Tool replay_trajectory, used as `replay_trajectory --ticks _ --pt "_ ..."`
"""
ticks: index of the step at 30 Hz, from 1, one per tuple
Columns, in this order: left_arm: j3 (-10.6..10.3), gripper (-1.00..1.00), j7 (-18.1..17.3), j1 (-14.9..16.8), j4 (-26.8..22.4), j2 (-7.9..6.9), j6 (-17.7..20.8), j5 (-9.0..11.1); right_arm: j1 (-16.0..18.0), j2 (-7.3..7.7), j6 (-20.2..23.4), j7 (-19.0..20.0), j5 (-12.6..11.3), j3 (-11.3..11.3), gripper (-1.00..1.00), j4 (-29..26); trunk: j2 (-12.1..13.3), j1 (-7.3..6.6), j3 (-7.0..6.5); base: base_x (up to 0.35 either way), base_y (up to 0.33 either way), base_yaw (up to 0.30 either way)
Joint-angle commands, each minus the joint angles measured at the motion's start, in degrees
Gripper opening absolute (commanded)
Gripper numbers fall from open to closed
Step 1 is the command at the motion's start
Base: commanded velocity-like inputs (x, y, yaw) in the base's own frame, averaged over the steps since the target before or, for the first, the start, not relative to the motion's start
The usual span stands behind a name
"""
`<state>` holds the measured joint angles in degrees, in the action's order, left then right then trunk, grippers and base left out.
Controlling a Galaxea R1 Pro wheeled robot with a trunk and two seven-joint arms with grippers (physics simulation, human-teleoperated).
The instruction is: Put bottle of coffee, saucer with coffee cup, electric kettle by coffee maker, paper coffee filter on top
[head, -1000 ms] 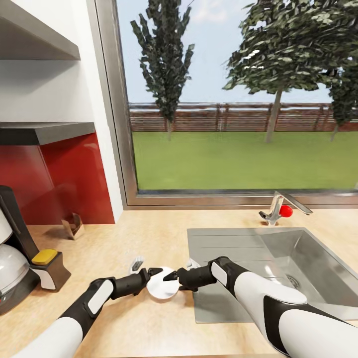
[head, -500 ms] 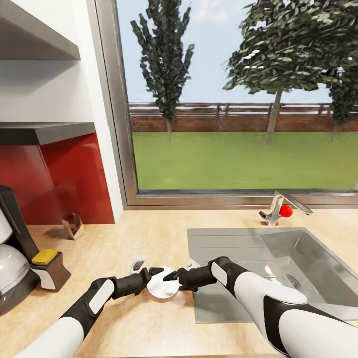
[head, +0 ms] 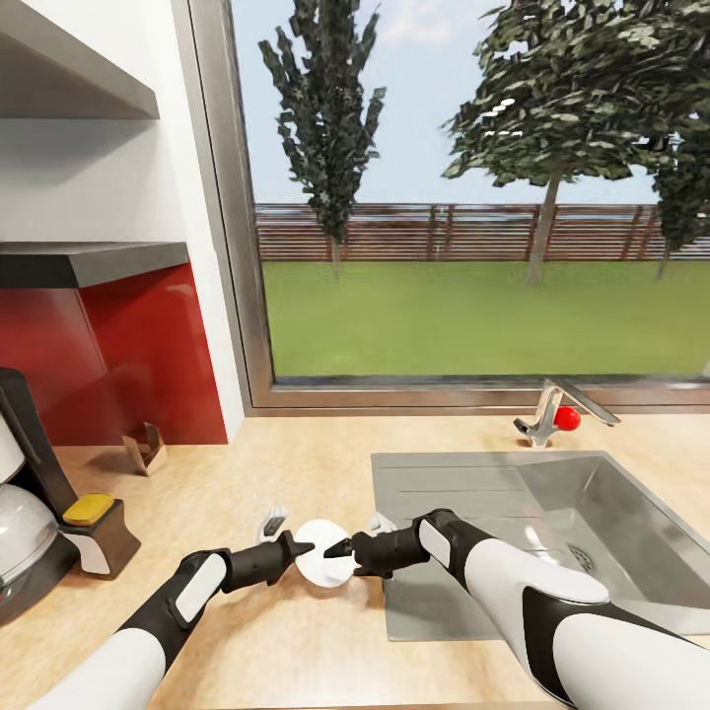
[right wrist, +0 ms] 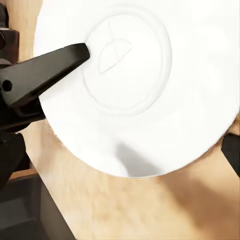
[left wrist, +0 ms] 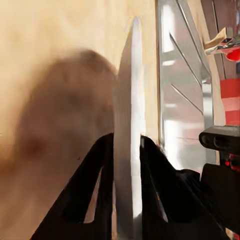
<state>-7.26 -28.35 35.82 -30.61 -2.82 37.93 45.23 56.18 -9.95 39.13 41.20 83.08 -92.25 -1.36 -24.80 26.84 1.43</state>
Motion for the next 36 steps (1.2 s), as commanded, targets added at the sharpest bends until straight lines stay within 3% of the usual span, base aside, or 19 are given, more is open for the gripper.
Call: replay_trajectory --ticks 1,19,23,28,30,36 --pt "-0.38 -1.00 -0.11 0.04 0.03 -0.10 -0.17 -0.61 0.07 -0.05 0.43 0.29 0.33 -0.73 1.00 -0.13 -0.13 0.04 0.14 0.000 0.000 0.000" --pt "-0.18 -1.00 -0.38 0.24 -0.01 -0.69 -0.07 -0.36 0.07 -0.05 0.43 0.29 0.33 -0.74 1.00 -0.13 -0.13 0.04 0.14 0.000 0.000 0.000" --pt "0.31 -1.00 -0.74 1.31 -0.85 -5.34 2.36 0.09 0.07 -0.05 0.29 0.29 0.15 -1.20 1.00 -0.37 -0.13 0.04 0.14 0.000 0.000 0.000" --pt "0.79 -1.00 -0.97 3.11 -3.29 -8.54 3.85 1.47 0.14 -0.05 0.26 0.29 0.03 -1.37 1.00 -0.62 -0.13 0.04 0.14 0.000 0.000 0.000" --pt "0.87 -1.00 -1.01 4.22 -3.90 -9.58 5.43 1.86 0.15 -0.05 0.25 0.29 0.00 -1.41 1.00 -0.64 -0.13 0.04 0.14 0.000 0.000 0.000" --pt "1.00 -1.00 -1.09 6.43 -5.27 -10.91 8.81 3.18 0.56 -0.05 0.18 0.30 -0.04 -1.44 1.00 -0.72 -0.13 0.04 0.14 0.000 0.000 0.000"
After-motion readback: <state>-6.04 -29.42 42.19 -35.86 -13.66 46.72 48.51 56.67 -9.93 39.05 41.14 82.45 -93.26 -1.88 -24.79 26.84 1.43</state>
